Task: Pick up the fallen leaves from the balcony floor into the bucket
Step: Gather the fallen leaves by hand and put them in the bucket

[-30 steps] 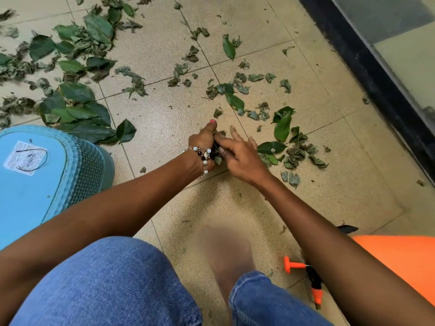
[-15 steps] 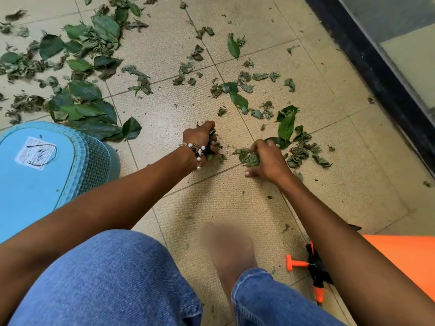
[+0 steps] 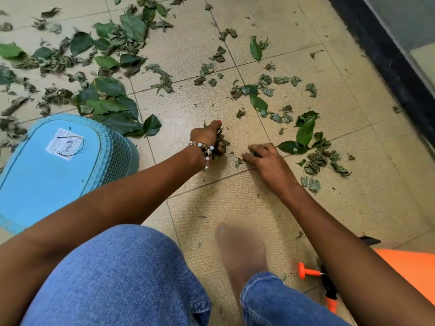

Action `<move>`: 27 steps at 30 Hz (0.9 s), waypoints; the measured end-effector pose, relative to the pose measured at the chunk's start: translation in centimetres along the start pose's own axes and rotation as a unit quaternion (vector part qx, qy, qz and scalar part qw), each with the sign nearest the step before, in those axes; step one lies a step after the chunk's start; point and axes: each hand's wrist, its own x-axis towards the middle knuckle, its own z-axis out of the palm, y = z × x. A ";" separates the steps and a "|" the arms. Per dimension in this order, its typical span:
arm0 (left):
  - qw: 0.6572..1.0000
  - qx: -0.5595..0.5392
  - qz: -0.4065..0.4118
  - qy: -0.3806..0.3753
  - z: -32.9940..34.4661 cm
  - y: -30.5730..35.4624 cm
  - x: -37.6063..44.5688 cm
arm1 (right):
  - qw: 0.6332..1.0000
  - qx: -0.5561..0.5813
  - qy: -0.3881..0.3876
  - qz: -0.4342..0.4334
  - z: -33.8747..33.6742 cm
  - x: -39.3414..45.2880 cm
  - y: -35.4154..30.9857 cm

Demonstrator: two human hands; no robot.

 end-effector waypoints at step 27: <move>0.998 -0.020 -0.006 -0.053 -2.2 2.2 0.8 | 0.967 0.251 -0.044 0.021 -1.8 4.4 -3.0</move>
